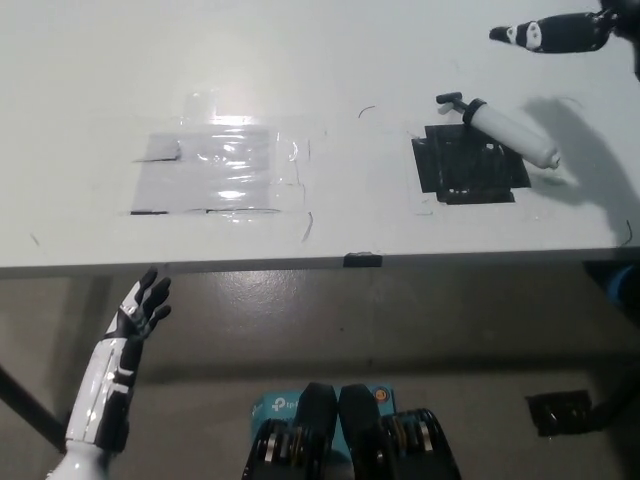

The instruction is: The robot uses right hand to pick up a small white air pumper and uses its left hand to compress it, and then puts it on the desk

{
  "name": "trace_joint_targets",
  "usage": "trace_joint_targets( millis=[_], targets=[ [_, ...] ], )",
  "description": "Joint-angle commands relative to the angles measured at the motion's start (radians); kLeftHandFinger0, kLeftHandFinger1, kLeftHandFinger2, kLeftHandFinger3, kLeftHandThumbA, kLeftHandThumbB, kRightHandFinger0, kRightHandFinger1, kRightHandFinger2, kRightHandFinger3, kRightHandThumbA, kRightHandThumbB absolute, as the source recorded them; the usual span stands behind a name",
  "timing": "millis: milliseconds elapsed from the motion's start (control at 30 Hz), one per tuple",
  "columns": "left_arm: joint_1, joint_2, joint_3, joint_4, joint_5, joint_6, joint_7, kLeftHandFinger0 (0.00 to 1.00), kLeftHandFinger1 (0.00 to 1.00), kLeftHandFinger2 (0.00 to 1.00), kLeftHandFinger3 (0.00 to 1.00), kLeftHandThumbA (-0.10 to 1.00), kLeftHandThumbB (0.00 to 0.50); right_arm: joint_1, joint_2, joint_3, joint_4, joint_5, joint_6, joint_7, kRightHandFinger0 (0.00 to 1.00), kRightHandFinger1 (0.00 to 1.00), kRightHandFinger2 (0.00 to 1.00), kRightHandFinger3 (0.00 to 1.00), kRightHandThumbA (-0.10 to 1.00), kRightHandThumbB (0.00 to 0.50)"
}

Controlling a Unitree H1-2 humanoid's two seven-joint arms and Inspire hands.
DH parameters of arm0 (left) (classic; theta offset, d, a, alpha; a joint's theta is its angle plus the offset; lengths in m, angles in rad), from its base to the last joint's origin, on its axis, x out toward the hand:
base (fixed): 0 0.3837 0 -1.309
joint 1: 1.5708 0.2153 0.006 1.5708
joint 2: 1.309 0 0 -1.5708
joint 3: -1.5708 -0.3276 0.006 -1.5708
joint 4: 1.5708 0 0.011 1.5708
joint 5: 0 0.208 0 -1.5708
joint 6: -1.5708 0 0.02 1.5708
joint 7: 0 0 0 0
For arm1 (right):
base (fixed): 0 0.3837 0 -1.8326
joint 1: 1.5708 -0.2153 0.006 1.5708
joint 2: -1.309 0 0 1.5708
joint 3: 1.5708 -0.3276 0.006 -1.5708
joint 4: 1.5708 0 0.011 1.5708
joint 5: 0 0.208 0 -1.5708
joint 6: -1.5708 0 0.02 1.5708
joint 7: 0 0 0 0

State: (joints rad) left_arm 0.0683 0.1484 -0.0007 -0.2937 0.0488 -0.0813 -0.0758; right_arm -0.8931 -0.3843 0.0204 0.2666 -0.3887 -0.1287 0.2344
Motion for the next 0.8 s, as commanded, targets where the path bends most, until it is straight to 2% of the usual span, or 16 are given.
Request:
trace_joint_targets(
  millis=[0, 67, 100, 133, 200, 267, 367, 467, 633, 667, 767],
  targets=[
    [-0.076, 0.016, 0.003, 0.028, -0.025, -0.031, -0.018, 1.00, 1.00, 1.00, 1.00, 1.00, 0.113, 0.168, 0.030, -0.134, -0.672, 0.266, 0.103, -0.039, 1.00, 1.00, 1.00, 1.00, 1.00, 0.276],
    [-0.094, 0.021, 0.007, 0.049, -0.032, -0.042, -0.019, 1.00, 1.00, 1.00, 1.00, 1.00, 0.109, 0.277, 0.064, -0.123, -0.781, 0.258, 0.088, -0.063, 1.00, 1.00, 1.00, 1.00, 1.00, 0.242],
    [-0.096, 0.022, 0.008, 0.054, -0.024, -0.043, -0.016, 1.00, 1.00, 1.00, 1.00, 1.00, 0.110, 0.324, 0.083, -0.118, -0.807, 0.279, 0.066, -0.076, 1.00, 1.00, 1.00, 1.00, 1.00, 0.204],
    [-0.107, 0.024, 0.012, 0.058, -0.025, -0.035, -0.015, 1.00, 1.00, 1.00, 1.00, 1.00, 0.118, 0.370, 0.117, -0.113, -0.834, 0.317, 0.075, -0.092, 1.00, 1.00, 1.00, 1.00, 1.00, 0.199],
    [-0.119, 0.025, 0.013, 0.065, -0.015, -0.023, -0.011, 1.00, 1.00, 1.00, 1.00, 1.00, 0.136, 0.445, 0.173, -0.103, -0.859, 0.344, 0.069, -0.120, 1.00, 1.00, 1.00, 1.00, 1.00, 0.226],
    [-0.125, 0.025, 0.011, 0.075, -0.011, -0.031, -0.011, 1.00, 1.00, 1.00, 1.00, 1.00, 0.136, 0.511, 0.201, -0.085, -0.851, 0.334, 0.013, -0.130, 1.00, 1.00, 1.00, 1.00, 1.00, 0.173],
    [-0.118, 0.024, 0.011, 0.080, -0.006, -0.028, -0.008, 1.00, 1.00, 1.00, 1.00, 1.00, 0.142, 0.602, 0.248, -0.073, -0.842, 0.302, -0.008, -0.137, 1.00, 1.00, 1.00, 1.00, 1.00, 0.155],
    [-0.114, 0.028, 0.014, 0.087, -0.013, -0.035, -0.012, 1.00, 1.00, 1.00, 1.00, 1.00, 0.135, 0.662, 0.263, -0.072, -0.800, 0.298, -0.008, -0.117, 1.00, 1.00, 1.00, 1.00, 1.00, 0.189],
    [-0.098, 0.034, 0.018, 0.087, -0.012, -0.031, -0.011, 1.00, 1.00, 1.00, 1.00, 1.00, 0.131, 0.700, 0.274, -0.080, -0.726, 0.284, -0.019, -0.093, 1.00, 1.00, 1.00, 1.00, 1.00, 0.167],
    [-0.099, 0.035, 0.017, 0.091, -0.008, -0.035, -0.011, 1.00, 1.00, 1.00, 1.00, 1.00, 0.130, 0.696, 0.278, -0.080, -0.692, 0.285, -0.019, -0.091, 1.00, 1.00, 1.00, 1.00, 1.00, 0.197],
    [-0.090, 0.032, 0.014, 0.094, -0.015, -0.038, -0.012, 1.00, 1.00, 1.00, 1.00, 1.00, 0.131, 0.703, 0.290, -0.069, -0.624, 0.293, -0.033, -0.088, 1.00, 1.00, 1.00, 1.00, 1.00, 0.223]
  ],
)
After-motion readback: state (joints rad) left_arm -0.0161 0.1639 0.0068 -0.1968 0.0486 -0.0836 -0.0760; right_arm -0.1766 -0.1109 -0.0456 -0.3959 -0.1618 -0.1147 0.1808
